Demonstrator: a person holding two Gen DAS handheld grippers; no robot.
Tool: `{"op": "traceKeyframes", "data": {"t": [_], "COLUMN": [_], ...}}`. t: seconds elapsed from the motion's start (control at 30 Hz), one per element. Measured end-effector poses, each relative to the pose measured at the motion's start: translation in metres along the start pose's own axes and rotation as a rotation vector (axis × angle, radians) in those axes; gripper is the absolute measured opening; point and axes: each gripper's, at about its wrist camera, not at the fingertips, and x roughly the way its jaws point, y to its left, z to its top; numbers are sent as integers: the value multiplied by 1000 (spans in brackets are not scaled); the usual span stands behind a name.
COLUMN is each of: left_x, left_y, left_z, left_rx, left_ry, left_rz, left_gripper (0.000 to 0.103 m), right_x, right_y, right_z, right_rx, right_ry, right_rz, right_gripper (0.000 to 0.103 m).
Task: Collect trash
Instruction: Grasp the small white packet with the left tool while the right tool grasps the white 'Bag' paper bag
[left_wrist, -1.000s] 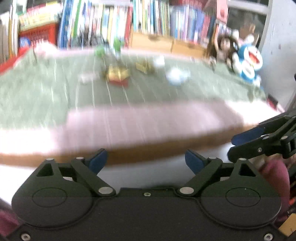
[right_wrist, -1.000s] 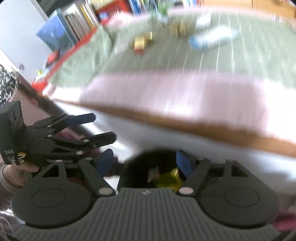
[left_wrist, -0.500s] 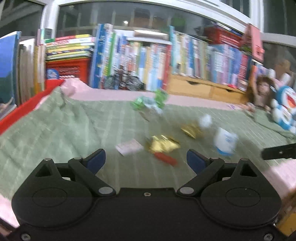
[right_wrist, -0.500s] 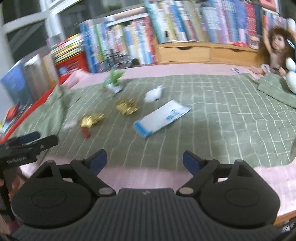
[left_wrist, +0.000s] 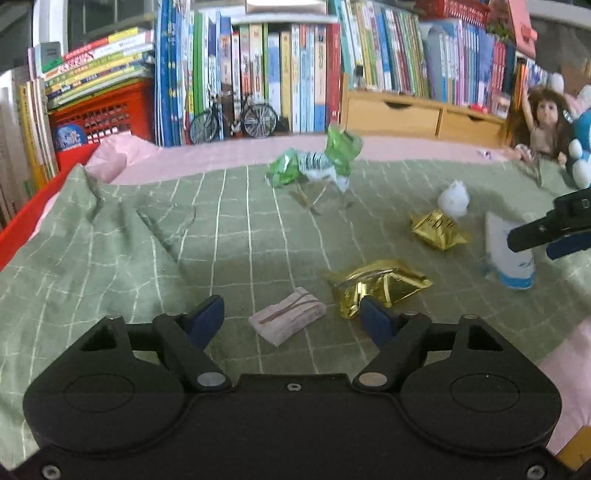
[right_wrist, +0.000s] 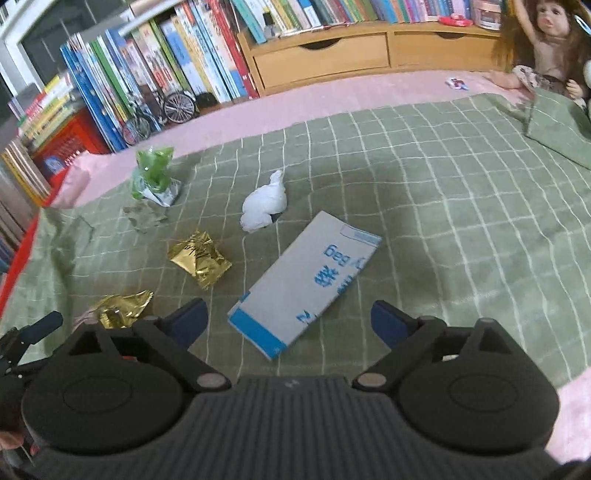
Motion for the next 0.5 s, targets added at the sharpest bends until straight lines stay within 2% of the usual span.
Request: {"op": "traceKeyframes", "data": {"t": [0.07,0.1,0.17,0.3,0.4,0.47,0.5], "left_x": [10,10,9,4,0,-4,-6], "left_y": [4,4,3,-4,-8,-9,-9], "left_z": [-1,-2,-1,-2,-5,-6,-7], "left_rx": [-18,-24,-19,20,35,30,29], "left_ry": [26,13,10,10,0,-3,-6], "left_rz": [-8,-5,-13,-21,-3,6,11], "left_gripper": [62,60,45,44,44,44,44], "right_x": [11,16,23,25,24,19,17], "right_y": [7,10,14,23,25,27,27], "right_z": [-2,-3,-7,-13,-16,-21,-24], "right_rx": [-15,-21,-29,-80,-99,-139,-159], "right_ry": [-18,-20,-33,-83,-98,-121,-127], "right_rz": [-49,-66,-76,-97,-102,-131,-137], "right_gripper": [99,99,99,102,89,76,67]}}
